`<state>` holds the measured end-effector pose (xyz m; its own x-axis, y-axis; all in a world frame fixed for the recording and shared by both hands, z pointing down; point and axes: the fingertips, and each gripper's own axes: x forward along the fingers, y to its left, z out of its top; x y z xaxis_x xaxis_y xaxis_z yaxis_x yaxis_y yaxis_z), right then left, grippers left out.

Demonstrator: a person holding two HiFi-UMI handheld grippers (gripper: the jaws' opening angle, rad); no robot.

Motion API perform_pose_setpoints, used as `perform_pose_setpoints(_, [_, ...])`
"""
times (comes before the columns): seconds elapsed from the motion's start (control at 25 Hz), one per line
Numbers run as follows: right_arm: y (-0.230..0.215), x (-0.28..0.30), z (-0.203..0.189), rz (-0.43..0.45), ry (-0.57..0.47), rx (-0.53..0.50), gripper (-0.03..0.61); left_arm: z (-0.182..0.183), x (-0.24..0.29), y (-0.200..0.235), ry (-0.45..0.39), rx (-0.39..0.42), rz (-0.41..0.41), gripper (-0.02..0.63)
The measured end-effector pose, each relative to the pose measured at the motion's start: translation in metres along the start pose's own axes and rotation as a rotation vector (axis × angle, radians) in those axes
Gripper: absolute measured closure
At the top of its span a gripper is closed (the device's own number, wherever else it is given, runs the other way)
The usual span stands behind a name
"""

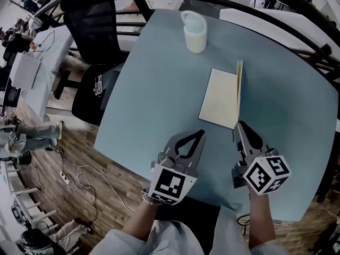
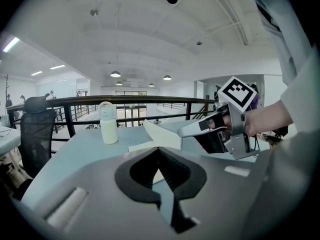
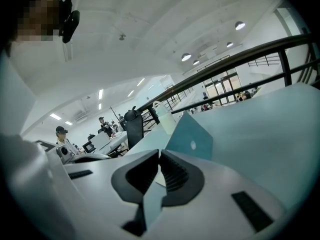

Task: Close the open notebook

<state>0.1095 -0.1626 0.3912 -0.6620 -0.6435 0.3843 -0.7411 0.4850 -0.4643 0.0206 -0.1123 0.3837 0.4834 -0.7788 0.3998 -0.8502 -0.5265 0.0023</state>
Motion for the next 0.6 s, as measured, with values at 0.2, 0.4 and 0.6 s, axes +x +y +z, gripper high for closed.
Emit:
perform_pose_setpoints(0.2, [0.005,0.011,-0.003,0.016,0.015,-0.012,0.566,-0.002,-0.006,0.01,-0.001,-0.01,0.023,0.609])
perform_pose_setpoints(0.4, [0.009,0.021,-0.005,0.026,0.031,-0.023,0.568,-0.003,-0.013,0.017,0.011,-0.017,0.05,0.609])
perform_pose_setpoints(0.6, [0.009,0.032,-0.009,0.031,0.05,-0.038,0.568,-0.007,-0.016,0.021,0.021,-0.022,0.064,0.609])
